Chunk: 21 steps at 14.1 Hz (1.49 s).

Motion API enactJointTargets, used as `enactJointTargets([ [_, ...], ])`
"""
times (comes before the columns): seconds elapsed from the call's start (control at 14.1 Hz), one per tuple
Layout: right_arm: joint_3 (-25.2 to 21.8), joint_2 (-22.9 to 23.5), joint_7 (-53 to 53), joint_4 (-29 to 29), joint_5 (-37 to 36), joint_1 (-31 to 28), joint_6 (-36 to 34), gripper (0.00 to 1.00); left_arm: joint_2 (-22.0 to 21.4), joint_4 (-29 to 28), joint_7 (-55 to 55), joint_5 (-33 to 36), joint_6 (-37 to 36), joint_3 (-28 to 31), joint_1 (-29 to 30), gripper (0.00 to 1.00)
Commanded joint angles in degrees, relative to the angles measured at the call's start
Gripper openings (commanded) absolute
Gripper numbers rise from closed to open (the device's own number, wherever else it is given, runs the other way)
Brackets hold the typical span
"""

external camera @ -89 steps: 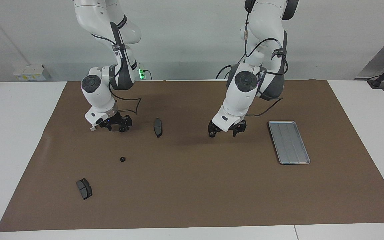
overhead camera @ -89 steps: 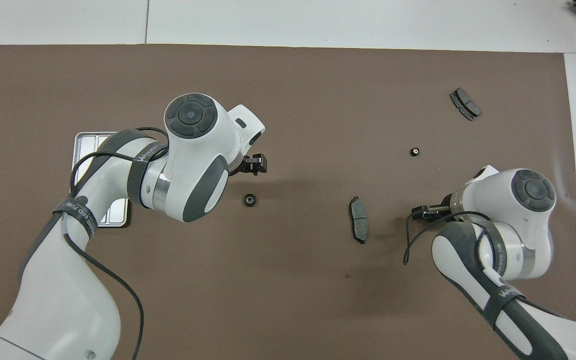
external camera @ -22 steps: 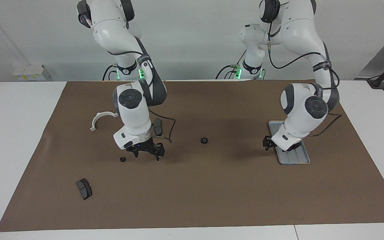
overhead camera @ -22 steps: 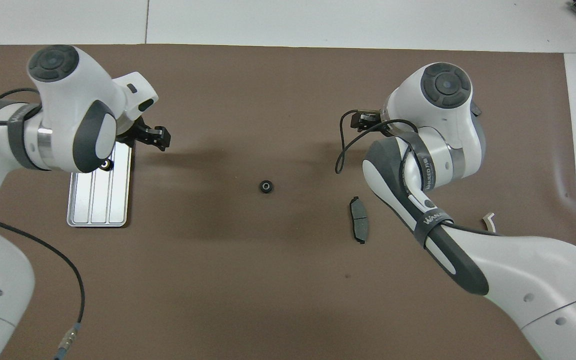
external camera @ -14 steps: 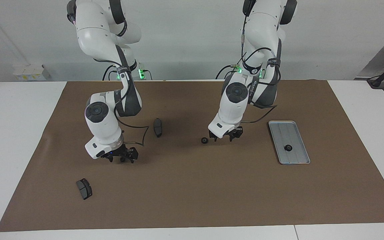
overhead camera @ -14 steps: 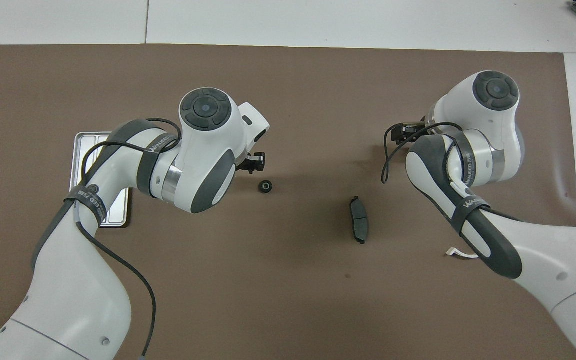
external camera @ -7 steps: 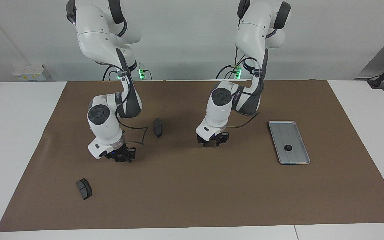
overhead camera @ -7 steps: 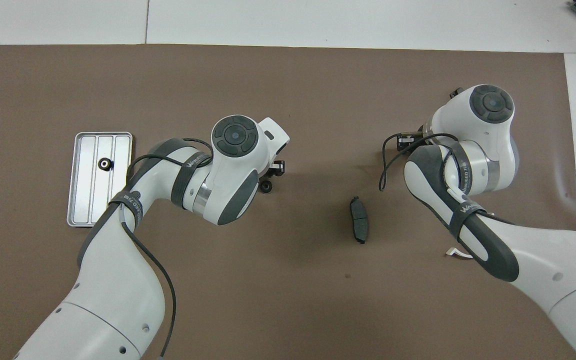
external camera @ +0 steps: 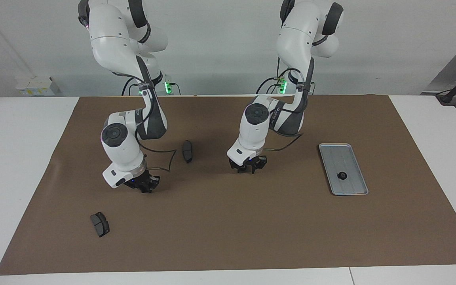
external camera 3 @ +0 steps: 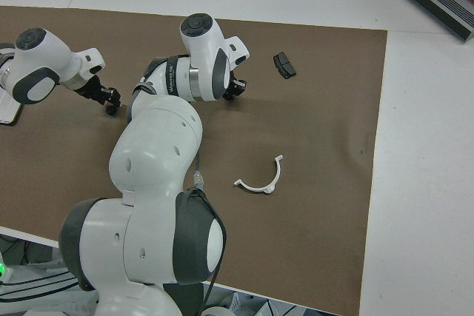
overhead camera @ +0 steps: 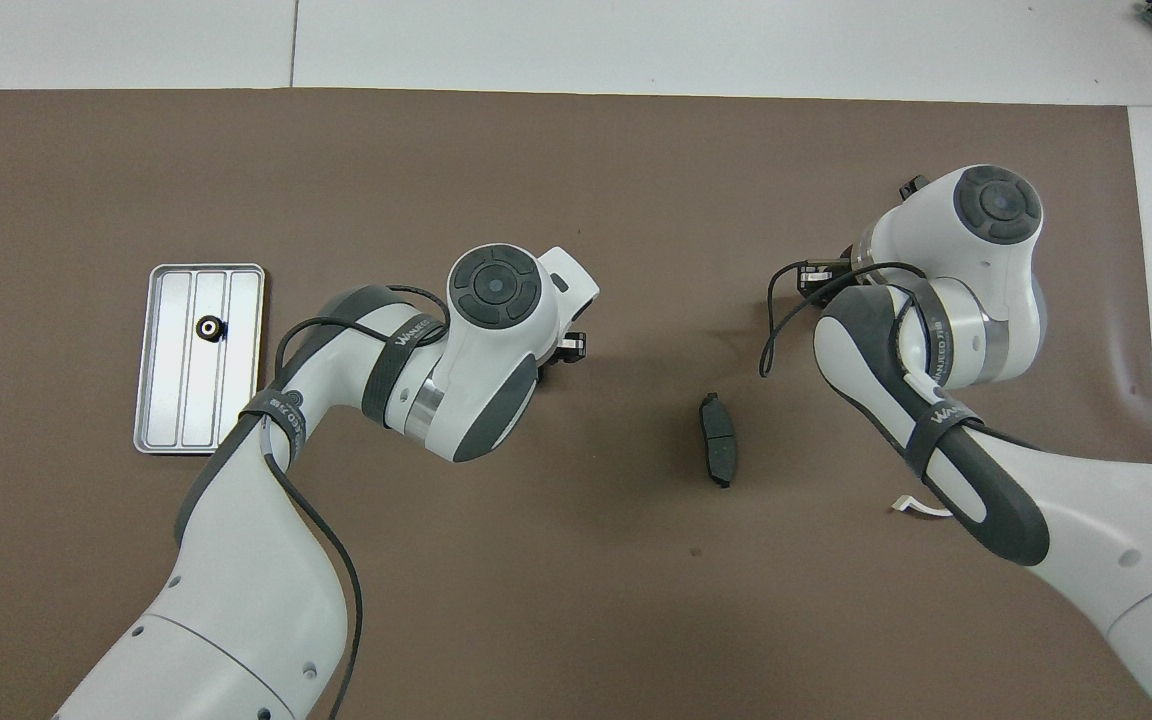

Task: Pick bearing gear from pile to tray

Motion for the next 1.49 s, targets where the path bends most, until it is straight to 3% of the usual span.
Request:
enactJointTargets([
  [0.0, 0.8, -3.9, -1.4, -1.2, 2.0, -0.1, -1.4, 0.0, -0.3, -1.5, -0.6, -0.8, -0.1, 1.1, -1.6, 0.55],
  [0.43, 3.7, -6.6, 4.3, 0.3, 2.3, 0.8, -5.9, 0.01, -0.8, -1.5, -0.5, -0.8, -2.1, 1.1, -2.3, 0.49],
  [0.78, 4.4, -8.4, 8.6, 0.6, 2.3, 3.6, -8.5, 0.0, -1.1, -1.4, -0.5, -0.8, -2.6, 1.2, -2.1, 0.24],
  [0.99, 4.4, -8.8, 11.6, 0.7, 2.4, 5.8, -8.5, 0.0, -2.1, -0.2, -0.1, -0.8, -3.0, 1.8, -1.2, 0.15],
  [1.21, 4.4, -8.7, 12.6, 0.6, 2.4, 6.8, -7.9, 0.0, -5.3, 0.2, 1.3, -0.7, -5.4, 1.7, 4.1, 0.09],
  [1.42, 4.4, -7.8, 19.2, 0.7, 2.3, 10.9, -6.0, 0.0, -9.3, 0.2, 12.6, -0.8, -12.5, 1.3, 13.3, 0.09],
])
